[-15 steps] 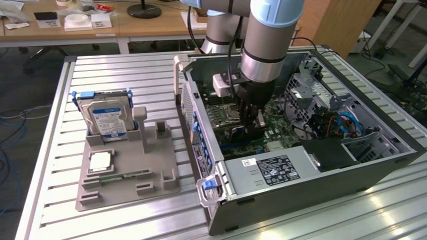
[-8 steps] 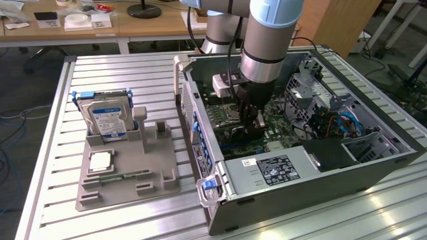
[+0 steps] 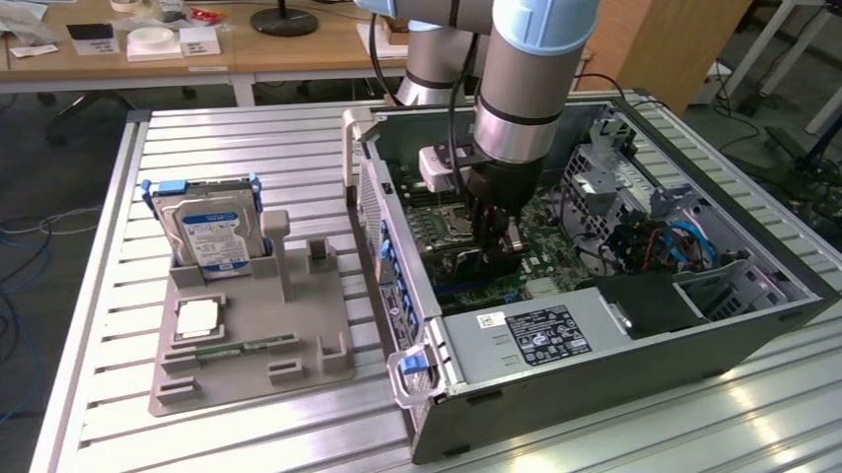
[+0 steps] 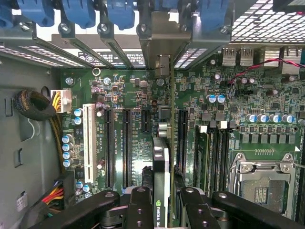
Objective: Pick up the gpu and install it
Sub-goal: 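Insert the gpu into the slot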
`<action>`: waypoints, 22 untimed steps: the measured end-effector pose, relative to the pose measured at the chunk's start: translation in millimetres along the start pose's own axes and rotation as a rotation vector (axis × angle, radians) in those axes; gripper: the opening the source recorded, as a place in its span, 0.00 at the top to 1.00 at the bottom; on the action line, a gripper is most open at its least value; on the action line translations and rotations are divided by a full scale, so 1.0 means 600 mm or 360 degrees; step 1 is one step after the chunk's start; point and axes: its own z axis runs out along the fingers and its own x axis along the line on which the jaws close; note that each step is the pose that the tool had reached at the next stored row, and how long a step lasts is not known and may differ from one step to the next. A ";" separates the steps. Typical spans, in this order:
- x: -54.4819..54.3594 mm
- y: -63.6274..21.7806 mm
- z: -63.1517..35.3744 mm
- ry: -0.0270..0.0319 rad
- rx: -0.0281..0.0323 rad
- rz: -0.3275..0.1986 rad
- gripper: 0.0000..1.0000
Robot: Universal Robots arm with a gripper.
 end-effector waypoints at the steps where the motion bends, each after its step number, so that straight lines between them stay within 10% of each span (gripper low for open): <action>1: 0.000 0.000 0.000 -0.00001 0.00000 0.0000 0.73; 22: 0.000 0.000 0.002 0.00007 -0.00004 0.0000 0.73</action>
